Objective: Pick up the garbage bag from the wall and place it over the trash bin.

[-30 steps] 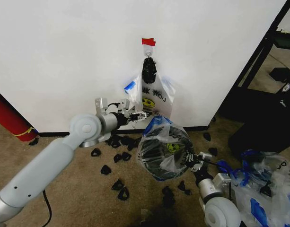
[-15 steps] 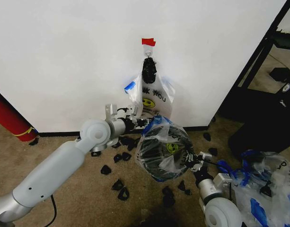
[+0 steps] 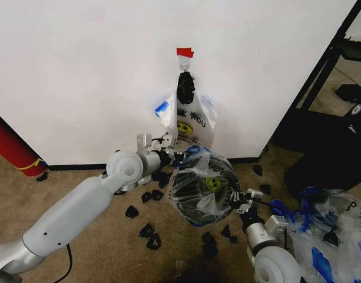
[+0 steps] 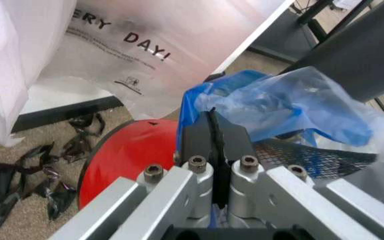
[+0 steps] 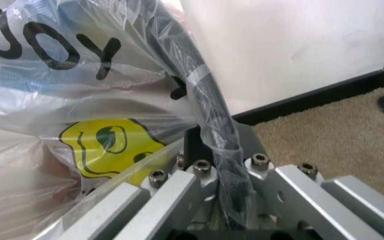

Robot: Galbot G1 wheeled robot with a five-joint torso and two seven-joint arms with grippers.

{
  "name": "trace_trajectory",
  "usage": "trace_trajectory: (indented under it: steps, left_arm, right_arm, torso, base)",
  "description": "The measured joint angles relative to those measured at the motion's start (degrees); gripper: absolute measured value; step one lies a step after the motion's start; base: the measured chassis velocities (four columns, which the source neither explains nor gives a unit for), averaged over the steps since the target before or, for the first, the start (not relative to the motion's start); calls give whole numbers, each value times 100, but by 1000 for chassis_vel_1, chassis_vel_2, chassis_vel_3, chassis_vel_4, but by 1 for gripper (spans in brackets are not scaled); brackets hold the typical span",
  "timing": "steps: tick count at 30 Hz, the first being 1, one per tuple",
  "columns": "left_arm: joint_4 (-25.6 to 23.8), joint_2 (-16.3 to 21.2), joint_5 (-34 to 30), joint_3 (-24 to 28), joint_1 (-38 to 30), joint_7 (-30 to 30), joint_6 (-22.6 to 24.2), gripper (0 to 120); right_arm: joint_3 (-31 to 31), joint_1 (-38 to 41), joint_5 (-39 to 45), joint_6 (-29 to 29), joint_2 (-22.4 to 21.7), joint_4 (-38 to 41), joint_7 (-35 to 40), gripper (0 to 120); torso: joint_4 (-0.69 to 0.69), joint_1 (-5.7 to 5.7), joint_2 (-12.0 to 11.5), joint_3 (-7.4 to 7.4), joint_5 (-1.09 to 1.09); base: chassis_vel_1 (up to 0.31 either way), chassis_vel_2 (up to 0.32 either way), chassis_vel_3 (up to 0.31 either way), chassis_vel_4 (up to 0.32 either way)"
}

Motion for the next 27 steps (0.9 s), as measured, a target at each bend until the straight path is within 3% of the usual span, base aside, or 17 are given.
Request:
trace_trajectory:
  steps: [12,27]
  left_arm:
    - [113,-54,193,158,-28,-137,-37,0]
    - [915,-387,513,423,-164,-63,-12,0]
  right_arm:
    - [1,-10,11,-6,8,22,8,0]
    - [-5,-117,31,-26,-10,214,-18,0]
  torso:
    - [0,0,1,0,0]
    - [0,0,1,0,0]
  base:
    - [0,0,0,0]
    - [0,0,0,0]
